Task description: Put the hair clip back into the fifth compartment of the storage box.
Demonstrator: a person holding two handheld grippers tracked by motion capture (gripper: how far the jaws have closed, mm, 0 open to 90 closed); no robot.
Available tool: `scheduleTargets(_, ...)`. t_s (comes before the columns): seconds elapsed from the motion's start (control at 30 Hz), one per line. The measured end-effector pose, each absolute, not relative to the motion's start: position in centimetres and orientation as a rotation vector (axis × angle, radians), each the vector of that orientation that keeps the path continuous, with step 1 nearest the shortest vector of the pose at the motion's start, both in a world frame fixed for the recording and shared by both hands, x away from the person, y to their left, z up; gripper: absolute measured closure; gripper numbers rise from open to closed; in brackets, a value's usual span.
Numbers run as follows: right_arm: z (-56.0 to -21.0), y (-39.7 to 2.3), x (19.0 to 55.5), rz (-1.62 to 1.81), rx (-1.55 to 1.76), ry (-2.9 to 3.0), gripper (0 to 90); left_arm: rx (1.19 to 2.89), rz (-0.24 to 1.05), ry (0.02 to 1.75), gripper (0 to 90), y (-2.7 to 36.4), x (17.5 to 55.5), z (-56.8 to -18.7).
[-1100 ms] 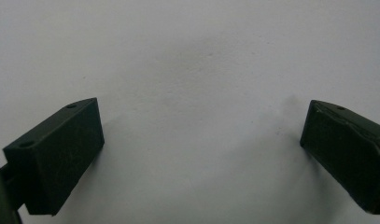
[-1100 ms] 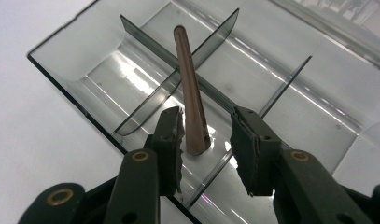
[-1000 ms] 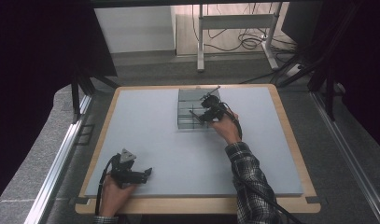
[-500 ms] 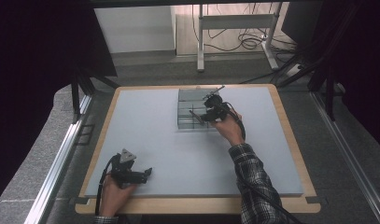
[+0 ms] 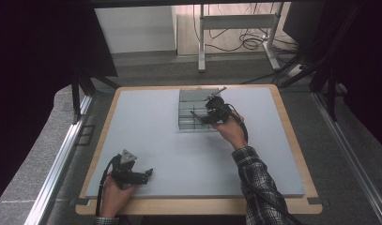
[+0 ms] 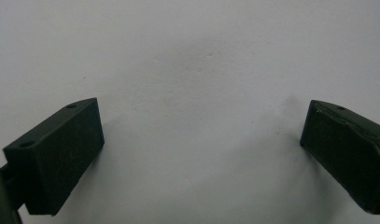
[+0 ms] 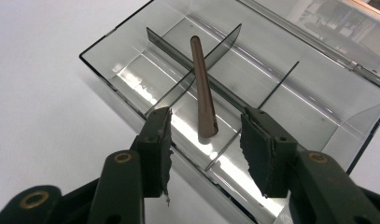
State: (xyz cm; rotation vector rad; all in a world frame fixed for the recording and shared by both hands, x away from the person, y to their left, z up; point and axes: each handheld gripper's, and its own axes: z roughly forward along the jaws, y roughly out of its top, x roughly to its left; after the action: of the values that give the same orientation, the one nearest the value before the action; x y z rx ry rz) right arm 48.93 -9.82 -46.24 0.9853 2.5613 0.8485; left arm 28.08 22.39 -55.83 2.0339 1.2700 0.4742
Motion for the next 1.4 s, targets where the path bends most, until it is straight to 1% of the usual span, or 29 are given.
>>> scheduleTargets(0.2, -46.0, -9.8, 48.5, 0.857, 0.964, 2.563, 49.2, 2.034, 0.474, 1.27, 0.0, 22.4, 28.1, -55.8)
scheduleTargets(0.97, -45.3, -10.7, 46.7, 0.863, 0.93, 2.556, 32.6, 2.033, 0.475, 1.27, 0.0, 22.4, 28.1, -55.8)
scheduleTargets(1.4, -45.1, -11.3, 45.6, 0.867, 0.925, 2.545, 24.9, 2.031, 0.475, 1.271, 0.0, 22.4, 28.1, -55.8)
